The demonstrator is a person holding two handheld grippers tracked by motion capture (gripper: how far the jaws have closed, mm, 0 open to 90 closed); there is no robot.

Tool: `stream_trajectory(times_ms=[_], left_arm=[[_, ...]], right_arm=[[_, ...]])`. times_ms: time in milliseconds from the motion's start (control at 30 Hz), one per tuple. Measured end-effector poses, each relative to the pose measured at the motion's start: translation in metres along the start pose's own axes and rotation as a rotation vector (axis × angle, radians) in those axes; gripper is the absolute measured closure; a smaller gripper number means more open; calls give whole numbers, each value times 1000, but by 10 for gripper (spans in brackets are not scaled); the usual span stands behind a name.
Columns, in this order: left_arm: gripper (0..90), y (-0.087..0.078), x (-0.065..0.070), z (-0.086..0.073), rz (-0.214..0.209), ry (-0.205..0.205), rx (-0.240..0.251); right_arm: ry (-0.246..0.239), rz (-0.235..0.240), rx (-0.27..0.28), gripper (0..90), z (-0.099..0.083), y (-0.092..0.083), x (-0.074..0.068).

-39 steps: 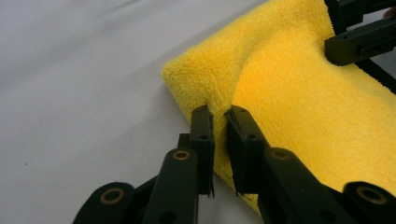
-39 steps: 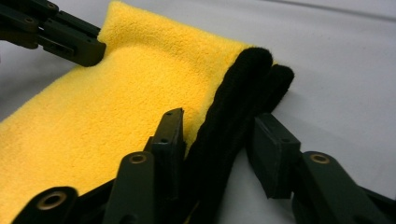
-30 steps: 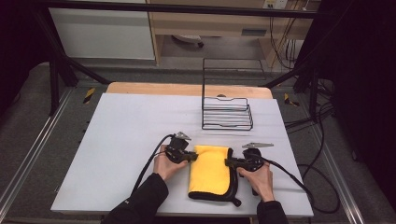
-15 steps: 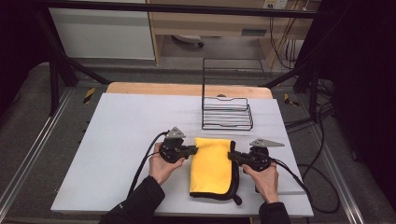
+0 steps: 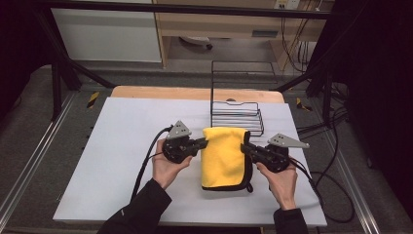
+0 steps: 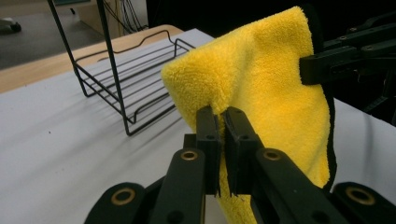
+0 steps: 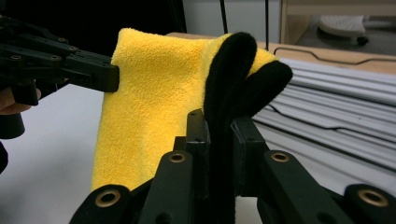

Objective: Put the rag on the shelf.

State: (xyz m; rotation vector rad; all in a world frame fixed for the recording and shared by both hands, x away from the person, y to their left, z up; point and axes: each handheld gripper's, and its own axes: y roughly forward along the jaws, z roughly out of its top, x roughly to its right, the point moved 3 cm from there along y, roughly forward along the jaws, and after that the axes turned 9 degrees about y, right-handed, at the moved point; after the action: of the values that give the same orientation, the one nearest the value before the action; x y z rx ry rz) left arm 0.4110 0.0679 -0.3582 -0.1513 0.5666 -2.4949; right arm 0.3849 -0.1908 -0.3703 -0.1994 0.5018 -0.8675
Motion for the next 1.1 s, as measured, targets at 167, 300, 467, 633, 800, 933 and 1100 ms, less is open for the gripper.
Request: stream_trajectory(times_ms=[167,300,467,633,800,933,1100], left_arm=[[849,-5,-2,13,16,25,28],[848,-7,-4,22,27,47,40],[847,-10,-7,35,45,66,62],[846,-12,-10,47,59,81,100],[846,-14,-11,59,68,86,137],[846,-16,-14,69,77,92,163],[846,-18,-17,83,92,101,194]], right_arm=[[-32,-9,37,797,11,-3,-5],[-56,-19,74,797,19,-5,-8],[-70,-29,124,797,28,-7,-11],[-77,-35,168,797,37,-9,-13],[-84,-38,210,797,48,-13,-14],[-98,-49,241,797,59,-15,-15],[-114,-60,279,797,74,-17,-16]])
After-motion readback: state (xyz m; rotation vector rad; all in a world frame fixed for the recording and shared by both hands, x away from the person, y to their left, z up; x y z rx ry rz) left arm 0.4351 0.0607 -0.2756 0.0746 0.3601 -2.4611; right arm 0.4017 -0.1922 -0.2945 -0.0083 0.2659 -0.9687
